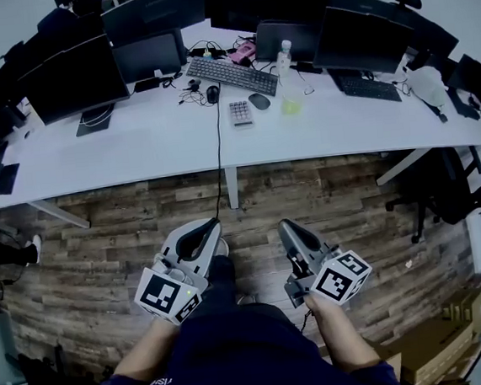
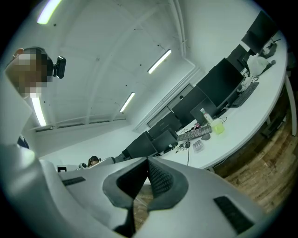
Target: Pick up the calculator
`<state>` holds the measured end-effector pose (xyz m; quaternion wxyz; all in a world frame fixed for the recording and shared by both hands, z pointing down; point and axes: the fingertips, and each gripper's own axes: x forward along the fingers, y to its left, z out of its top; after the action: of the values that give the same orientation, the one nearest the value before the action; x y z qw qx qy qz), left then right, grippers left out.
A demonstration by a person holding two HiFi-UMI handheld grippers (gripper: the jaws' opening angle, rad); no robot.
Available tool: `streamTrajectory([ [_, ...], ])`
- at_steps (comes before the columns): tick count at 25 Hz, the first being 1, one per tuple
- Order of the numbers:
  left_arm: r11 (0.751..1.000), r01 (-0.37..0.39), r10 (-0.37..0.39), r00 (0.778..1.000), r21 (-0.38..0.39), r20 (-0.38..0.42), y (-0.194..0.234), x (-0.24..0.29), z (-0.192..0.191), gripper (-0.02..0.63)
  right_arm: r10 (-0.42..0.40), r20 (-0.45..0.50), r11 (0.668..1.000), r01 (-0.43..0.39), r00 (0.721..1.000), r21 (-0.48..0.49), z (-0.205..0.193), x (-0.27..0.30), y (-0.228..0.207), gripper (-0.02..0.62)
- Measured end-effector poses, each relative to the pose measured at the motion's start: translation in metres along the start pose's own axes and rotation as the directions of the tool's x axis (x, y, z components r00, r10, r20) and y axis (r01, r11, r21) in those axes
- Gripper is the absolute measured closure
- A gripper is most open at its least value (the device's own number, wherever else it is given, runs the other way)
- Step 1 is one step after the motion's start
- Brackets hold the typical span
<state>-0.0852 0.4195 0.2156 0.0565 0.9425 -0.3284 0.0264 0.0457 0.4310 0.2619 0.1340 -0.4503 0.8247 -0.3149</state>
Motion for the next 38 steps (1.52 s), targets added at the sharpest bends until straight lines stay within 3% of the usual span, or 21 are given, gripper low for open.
streamTrajectory([
  [11, 0.999, 0.006, -0.007, 0.999, -0.039, -0.032, 0.057, 0.052, -0.014, 0.574, -0.026, -0.036, 0.999, 0.027, 0.999, 0.025, 0.012, 0.060, -0.045, 0.592],
  [38, 0.991, 0.072, -0.082, 0.992, -0.109, -0.098, 0.252, 0.174, -0.017, 0.574, -0.152, -0.083, 0.984, 0.159, 0.985, 0.080, 0.058, 0.250, -0.135, 0.592],
])
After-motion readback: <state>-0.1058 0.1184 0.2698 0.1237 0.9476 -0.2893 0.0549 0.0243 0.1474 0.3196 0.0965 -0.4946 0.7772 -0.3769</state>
